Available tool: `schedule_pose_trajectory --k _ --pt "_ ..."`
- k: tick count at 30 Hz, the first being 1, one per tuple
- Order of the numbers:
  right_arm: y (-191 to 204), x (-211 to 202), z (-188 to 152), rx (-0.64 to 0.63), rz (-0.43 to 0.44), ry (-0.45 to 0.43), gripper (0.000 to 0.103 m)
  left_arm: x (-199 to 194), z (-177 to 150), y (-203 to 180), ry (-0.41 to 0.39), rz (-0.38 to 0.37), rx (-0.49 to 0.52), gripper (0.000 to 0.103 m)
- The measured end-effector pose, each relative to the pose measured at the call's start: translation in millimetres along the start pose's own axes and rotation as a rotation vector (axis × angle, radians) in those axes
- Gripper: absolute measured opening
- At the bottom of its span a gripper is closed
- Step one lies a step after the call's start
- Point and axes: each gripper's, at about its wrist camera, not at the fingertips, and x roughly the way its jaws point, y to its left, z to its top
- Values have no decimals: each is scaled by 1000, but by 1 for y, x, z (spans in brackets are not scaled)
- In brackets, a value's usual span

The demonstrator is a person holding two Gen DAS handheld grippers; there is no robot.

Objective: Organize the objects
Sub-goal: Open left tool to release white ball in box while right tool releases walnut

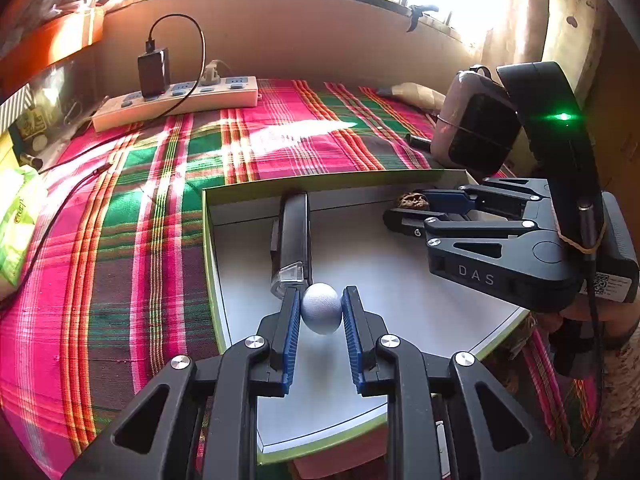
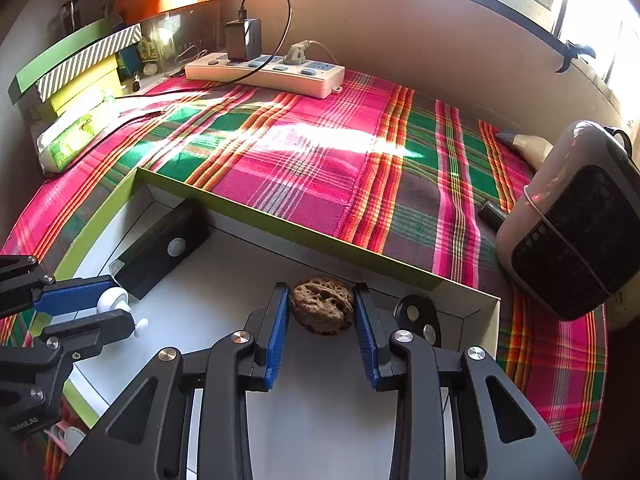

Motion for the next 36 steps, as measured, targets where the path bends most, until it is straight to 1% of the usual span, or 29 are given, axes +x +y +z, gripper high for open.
schedule_pose_trajectory --k 14,16,18,25,27,32,36 --pt "0 2 1 6 -14 10 33 0 0 0 2 9 3 21" --pt "0 2 0 5 -13 9 37 0 0 -1 1 7 1 21" --pt "0 1 0 12 -13 3 48 0 0 -1 1 8 2 22" --pt "-1 -2 0 17 -23 -9 51 0 0 -2 -2 4 2 26" --pt "-1 -3 0 21 -21 -10 59 -1 0 -2 -1 1 1 27" --pt "0 -9 -2 22 -25 -24 60 -3 -2 -6 2 -8 17 36" --pt "2 -13 -4 20 -29 -28 60 -7 -4 -5 -4 2 15 37"
